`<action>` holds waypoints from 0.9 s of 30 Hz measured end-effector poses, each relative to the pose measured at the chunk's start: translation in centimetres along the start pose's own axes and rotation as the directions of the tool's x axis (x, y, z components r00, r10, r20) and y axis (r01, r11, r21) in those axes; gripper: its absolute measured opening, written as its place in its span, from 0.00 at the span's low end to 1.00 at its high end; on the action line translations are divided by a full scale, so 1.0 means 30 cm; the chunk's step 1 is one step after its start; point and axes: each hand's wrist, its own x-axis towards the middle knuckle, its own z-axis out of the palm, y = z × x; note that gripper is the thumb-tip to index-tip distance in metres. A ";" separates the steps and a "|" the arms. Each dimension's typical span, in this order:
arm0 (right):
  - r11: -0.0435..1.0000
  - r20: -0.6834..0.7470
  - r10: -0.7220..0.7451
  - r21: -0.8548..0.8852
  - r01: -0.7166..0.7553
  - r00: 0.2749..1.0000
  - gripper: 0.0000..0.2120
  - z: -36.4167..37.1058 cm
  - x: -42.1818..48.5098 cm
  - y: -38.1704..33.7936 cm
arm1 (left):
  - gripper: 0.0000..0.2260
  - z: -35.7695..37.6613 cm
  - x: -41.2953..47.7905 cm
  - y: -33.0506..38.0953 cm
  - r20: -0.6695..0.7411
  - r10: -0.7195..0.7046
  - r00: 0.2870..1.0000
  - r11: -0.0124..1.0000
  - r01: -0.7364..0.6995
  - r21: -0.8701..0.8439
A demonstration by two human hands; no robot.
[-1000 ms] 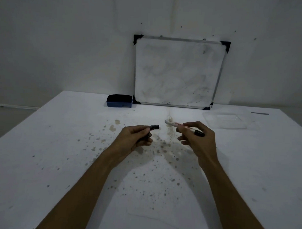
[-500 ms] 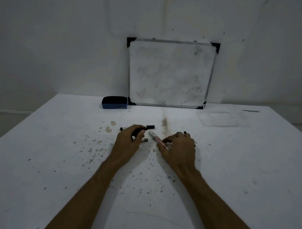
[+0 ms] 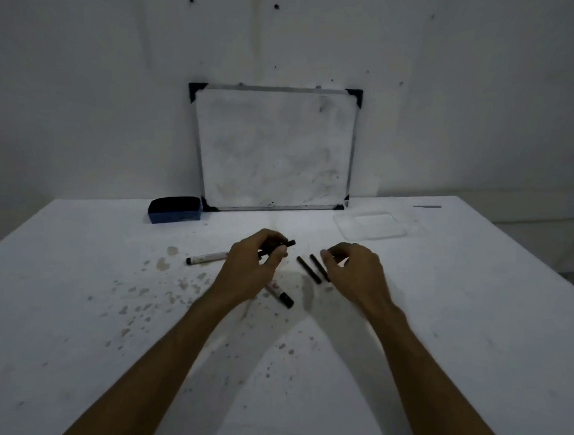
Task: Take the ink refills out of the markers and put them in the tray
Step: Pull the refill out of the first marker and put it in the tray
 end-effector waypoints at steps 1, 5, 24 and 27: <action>0.999 0.005 0.049 -0.015 -0.049 0.999 0.13 -0.038 0.026 0.052 | 0.06 0.022 0.043 0.031 0.017 0.010 1.000 1.000 -0.010 -0.011; 0.976 0.025 0.167 -0.146 -0.162 0.986 0.12 -0.138 0.137 0.265 | 0.07 0.151 0.247 0.149 0.112 0.048 0.993 0.999 -0.050 0.017; 0.966 -0.082 0.122 -0.221 -0.137 0.989 0.14 -0.127 0.274 0.505 | 0.11 0.777 0.874 0.207 0.499 -0.139 0.855 0.852 -0.154 0.500; 0.964 -0.070 0.126 -0.228 -0.138 0.990 0.14 -0.134 0.267 0.492 | 0.12 0.760 0.858 0.213 0.495 -0.105 0.863 0.855 -0.176 0.487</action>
